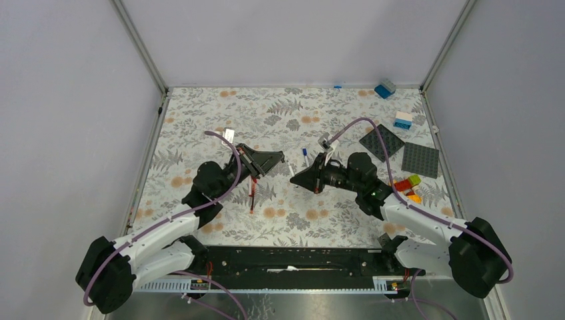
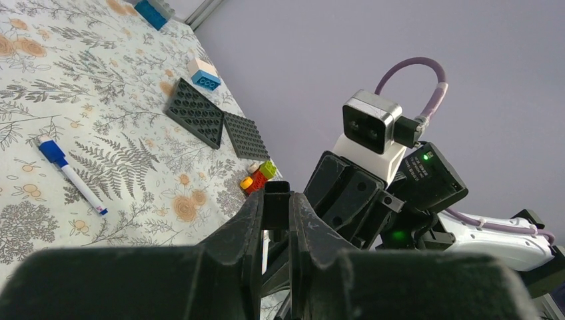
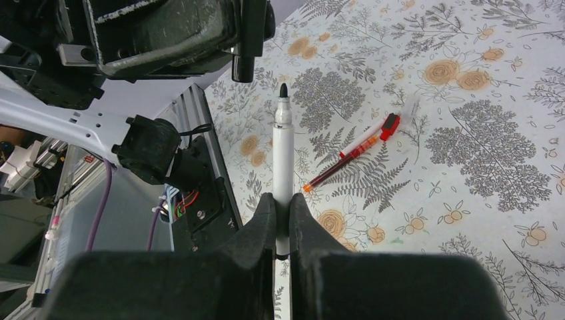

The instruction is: Insert the pens into the pen caps

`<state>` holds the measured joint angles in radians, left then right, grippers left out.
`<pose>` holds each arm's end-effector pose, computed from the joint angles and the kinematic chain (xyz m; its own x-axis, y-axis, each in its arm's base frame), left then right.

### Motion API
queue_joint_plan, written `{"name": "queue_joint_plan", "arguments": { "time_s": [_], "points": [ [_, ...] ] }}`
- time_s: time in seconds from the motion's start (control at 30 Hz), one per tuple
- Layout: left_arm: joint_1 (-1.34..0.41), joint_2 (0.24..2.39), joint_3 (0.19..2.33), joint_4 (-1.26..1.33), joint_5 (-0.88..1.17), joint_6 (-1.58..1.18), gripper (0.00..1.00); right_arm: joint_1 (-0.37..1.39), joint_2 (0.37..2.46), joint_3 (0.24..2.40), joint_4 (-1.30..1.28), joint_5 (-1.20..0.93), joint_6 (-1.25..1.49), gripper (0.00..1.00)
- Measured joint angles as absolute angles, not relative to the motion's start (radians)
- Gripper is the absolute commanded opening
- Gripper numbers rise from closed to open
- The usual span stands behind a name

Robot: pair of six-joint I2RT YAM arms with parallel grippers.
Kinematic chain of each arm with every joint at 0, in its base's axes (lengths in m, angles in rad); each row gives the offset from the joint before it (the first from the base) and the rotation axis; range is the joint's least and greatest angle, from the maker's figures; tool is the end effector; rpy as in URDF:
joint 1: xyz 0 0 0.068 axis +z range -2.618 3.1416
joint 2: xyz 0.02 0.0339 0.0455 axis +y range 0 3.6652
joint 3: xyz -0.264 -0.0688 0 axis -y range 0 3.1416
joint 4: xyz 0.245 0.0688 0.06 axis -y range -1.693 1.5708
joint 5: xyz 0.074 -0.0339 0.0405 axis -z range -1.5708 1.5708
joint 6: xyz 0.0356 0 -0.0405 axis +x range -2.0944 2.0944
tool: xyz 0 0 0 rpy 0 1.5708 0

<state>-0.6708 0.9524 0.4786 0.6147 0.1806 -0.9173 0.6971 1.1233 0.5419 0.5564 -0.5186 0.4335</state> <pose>0.1686 -0.1419 0.2855 -0.5292 -0.5771 -0.6220 0.5438 0.3320 -0.7708 0.1791 0.1730 0.2645 -0.4112 0.1315 -0.9020 -0.8427 0.3224 0.4312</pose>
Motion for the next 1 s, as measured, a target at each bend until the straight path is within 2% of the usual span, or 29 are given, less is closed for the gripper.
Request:
{"name": "queue_joint_plan", "arguments": {
  "time_s": [1.0],
  "points": [
    [-0.67,0.938,0.462,0.631,0.193,-0.929,0.0,0.733,1.121,0.558,0.505,-0.532,0.4,0.0]
  ]
}}
